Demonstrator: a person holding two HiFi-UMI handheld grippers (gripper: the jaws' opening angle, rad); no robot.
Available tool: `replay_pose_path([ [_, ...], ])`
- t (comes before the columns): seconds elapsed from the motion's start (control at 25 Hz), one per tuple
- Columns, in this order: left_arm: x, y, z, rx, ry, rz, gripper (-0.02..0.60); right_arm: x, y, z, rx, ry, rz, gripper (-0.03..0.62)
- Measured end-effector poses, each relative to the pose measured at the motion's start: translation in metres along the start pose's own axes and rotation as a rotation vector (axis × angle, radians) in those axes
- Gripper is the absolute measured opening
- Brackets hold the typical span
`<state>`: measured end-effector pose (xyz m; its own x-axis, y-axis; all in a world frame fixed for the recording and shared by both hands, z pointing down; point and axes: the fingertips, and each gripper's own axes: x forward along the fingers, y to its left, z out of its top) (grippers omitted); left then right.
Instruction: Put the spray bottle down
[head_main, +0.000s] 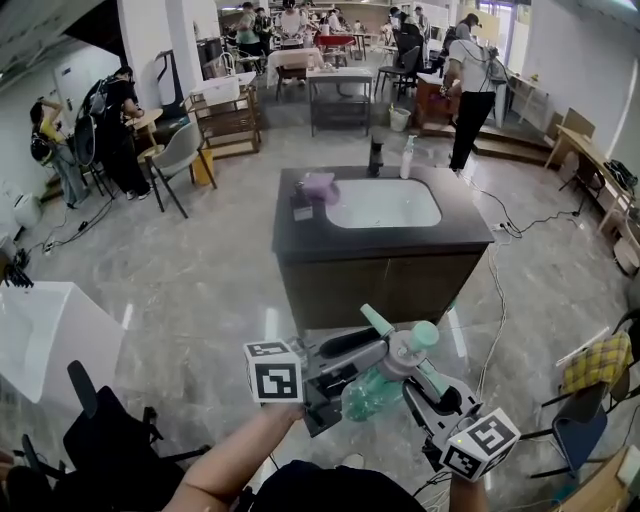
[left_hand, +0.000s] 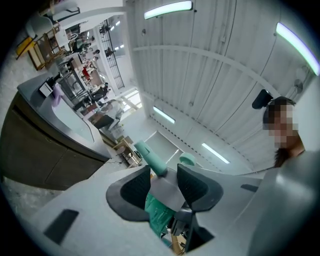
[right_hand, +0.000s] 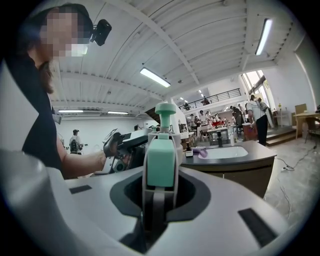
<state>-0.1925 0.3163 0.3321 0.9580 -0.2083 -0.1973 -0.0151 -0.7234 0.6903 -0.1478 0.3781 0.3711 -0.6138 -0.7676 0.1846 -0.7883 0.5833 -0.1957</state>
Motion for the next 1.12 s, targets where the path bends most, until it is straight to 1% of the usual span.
replay_pose_path([
  [0.16,0.025,0.004,-0.011,-0.021,-0.02,0.003,0.155,-0.016,-0.023,-0.003,0.001,0.006,-0.001,0.059],
  [0.28,0.042,0.006,-0.017,-0.029,-0.02,0.018,0.155,-0.026,-0.039,-0.004,-0.004,0.014,-0.014,0.058],
  [0.44,0.058,0.01,-0.026,-0.063,-0.018,0.023,0.153,-0.036,-0.052,-0.007,0.018,0.02,-0.024,0.059],
  [0.56,0.063,0.014,-0.029,-0.06,-0.01,0.018,0.153,-0.037,-0.058,-0.01,0.02,0.014,-0.035,0.059],
  [0.8,0.073,0.029,-0.028,-0.065,0.004,0.009,0.153,-0.031,-0.073,-0.014,0.038,0.014,-0.045,0.059],
  [1.12,0.088,0.055,-0.008,-0.079,-0.006,-0.005,0.153,-0.01,-0.099,-0.004,0.029,0.032,-0.053,0.06],
])
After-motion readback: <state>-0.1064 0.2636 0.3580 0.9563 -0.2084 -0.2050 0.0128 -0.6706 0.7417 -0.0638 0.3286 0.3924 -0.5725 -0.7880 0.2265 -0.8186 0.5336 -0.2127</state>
